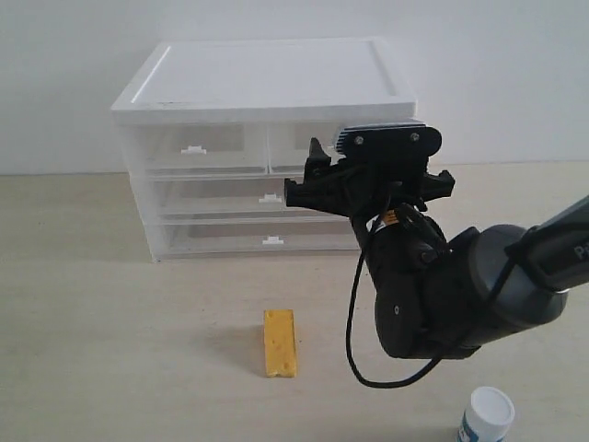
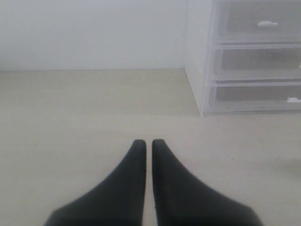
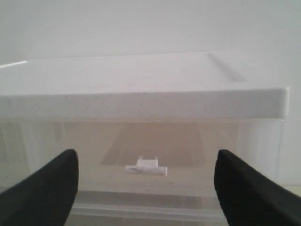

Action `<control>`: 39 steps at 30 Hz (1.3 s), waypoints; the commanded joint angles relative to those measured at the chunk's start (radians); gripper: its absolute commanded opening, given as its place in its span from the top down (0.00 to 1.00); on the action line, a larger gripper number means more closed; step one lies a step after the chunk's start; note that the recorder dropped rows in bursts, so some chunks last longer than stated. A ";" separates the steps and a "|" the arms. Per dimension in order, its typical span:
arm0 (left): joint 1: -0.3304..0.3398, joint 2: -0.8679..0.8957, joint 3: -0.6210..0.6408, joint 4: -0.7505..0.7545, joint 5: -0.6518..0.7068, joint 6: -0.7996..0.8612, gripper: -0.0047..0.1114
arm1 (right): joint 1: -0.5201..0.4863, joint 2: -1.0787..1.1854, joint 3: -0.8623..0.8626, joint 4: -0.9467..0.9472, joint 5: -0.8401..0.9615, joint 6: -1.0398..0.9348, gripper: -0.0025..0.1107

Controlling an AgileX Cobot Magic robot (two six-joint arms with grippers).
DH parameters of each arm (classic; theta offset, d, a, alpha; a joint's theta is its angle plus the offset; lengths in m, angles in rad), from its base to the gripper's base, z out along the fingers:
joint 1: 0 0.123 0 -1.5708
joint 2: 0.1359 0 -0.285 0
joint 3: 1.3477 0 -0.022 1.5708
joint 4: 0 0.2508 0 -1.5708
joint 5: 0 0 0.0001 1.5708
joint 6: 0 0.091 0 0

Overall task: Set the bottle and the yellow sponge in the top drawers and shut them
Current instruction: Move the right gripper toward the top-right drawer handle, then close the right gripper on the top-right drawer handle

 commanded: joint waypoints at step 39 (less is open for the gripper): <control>0.003 -0.003 0.003 -0.008 -0.004 0.002 0.92 | -0.069 0.159 -0.169 -0.069 -0.033 -0.040 0.33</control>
